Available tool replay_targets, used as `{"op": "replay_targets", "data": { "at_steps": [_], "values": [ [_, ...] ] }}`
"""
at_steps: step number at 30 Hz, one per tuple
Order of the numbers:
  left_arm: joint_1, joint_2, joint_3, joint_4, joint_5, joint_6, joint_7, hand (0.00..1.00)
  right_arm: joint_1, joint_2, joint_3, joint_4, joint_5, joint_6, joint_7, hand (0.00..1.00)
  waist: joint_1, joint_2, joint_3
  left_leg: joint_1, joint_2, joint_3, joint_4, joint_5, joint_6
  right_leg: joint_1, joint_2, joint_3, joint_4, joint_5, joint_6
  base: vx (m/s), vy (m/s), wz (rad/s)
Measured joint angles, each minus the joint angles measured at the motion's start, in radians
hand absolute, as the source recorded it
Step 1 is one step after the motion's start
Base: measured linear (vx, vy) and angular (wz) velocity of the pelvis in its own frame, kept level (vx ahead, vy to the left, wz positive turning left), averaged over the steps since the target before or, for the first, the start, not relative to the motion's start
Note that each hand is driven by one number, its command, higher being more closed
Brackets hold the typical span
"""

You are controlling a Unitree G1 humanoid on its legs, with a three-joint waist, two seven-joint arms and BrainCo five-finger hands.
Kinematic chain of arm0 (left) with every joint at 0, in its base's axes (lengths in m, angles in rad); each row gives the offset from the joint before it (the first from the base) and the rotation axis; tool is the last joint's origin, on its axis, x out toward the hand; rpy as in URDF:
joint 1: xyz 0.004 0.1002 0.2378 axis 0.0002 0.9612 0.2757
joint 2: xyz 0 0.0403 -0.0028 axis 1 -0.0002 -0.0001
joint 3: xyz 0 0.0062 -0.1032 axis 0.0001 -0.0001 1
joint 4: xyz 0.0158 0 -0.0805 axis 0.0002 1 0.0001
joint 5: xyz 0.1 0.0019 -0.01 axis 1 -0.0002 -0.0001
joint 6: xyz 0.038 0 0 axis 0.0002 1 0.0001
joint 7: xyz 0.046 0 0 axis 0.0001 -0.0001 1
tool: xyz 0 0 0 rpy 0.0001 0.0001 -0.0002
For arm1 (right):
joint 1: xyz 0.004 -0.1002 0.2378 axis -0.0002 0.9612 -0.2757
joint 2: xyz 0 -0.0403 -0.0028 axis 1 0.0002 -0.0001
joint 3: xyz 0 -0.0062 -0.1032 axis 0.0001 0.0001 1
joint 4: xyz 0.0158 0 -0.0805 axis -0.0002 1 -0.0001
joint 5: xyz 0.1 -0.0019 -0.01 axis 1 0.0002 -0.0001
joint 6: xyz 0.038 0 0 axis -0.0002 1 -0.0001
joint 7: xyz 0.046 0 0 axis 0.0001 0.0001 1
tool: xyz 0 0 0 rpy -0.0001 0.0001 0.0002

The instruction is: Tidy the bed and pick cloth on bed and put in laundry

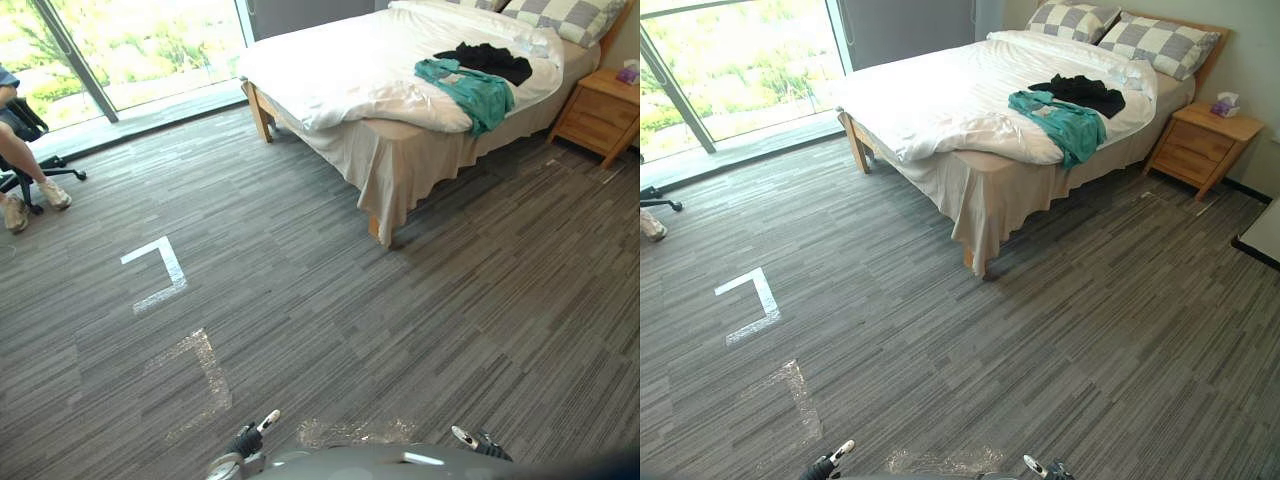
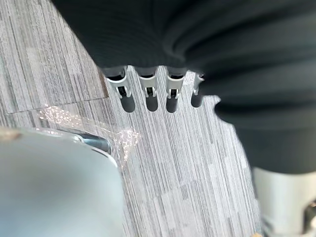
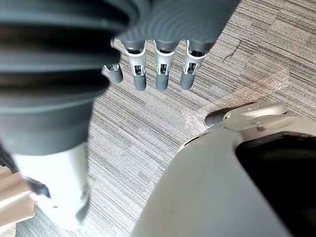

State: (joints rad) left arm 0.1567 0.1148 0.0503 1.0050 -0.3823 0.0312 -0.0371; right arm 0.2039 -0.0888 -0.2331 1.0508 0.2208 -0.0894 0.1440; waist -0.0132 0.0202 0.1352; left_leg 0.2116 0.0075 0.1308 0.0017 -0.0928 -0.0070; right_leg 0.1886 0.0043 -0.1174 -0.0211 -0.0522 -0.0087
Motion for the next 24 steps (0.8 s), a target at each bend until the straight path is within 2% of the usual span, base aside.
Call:
{"op": "replay_targets", "data": {
  "at_steps": [5, 10, 12, 17, 19, 24],
  "values": [
    [-0.015, -0.001, 0.000, 0.000, 0.001, -0.004, -0.022, 0.00, -0.009, 0.010, -0.012, 0.000, -0.001, 0.006, 0.000, 0.00, 0.001, -0.006, 0.006, 0.018, 0.000, 0.015, -0.001, -0.012, -0.019, 0.032, 0.000, 0.000, -0.033, 0.005, 0.009, 0.04, -0.003, -0.04],
    [-0.030, -0.001, 0.000, 0.000, 0.009, 0.029, -0.036, 0.00, -0.012, 0.009, -0.012, -0.004, -0.009, 0.013, 0.002, 0.00, 0.000, -0.004, 0.008, 0.020, 0.000, 0.026, -0.001, -0.014, -0.022, 0.032, 0.000, 0.001, -0.036, 0.003, 0.018, 0.00, -0.014, -0.02],
    [-0.047, -0.008, 0.000, -0.001, 0.008, 0.058, -0.046, 0.00, -0.013, 0.009, -0.012, -0.008, -0.010, 0.017, 0.003, 0.00, -0.001, -0.002, 0.016, 0.026, 0.001, 0.027, -0.001, -0.014, -0.023, 0.038, 0.000, 0.001, -0.036, 0.003, 0.018, -0.04, -0.028, 0.01],
    [-0.067, -0.031, -0.001, -0.002, 0.009, 0.081, -0.057, 0.00, -0.016, 0.009, -0.013, -0.015, -0.010, 0.017, 0.010, 0.00, -0.006, 0.000, 0.028, 0.034, 0.004, 0.030, -0.004, -0.015, -0.023, 0.045, 0.004, 0.005, -0.039, 0.007, 0.014, -0.07, -0.026, -0.02],
    [-0.066, -0.032, -0.001, -0.002, 0.009, 0.079, -0.070, 0.00, -0.016, 0.009, -0.013, -0.015, -0.010, 0.016, 0.010, 0.00, -0.005, 0.000, 0.028, 0.033, 0.007, 0.032, -0.008, -0.015, -0.022, 0.045, 0.007, 0.005, -0.046, 0.014, 0.009, -0.06, -0.030, -0.03],
    [-0.054, -0.042, -0.004, -0.002, 0.000, 0.021, -0.069, 0.00, -0.012, 0.009, -0.012, -0.015, 0.001, 0.005, 0.001, 0.00, 0.000, -0.004, 0.035, 0.027, 0.012, 0.033, -0.017, -0.009, -0.013, 0.033, 0.015, 0.004, -0.046, 0.014, -0.003, -0.05, -0.041, 0.00]
  ]
}}
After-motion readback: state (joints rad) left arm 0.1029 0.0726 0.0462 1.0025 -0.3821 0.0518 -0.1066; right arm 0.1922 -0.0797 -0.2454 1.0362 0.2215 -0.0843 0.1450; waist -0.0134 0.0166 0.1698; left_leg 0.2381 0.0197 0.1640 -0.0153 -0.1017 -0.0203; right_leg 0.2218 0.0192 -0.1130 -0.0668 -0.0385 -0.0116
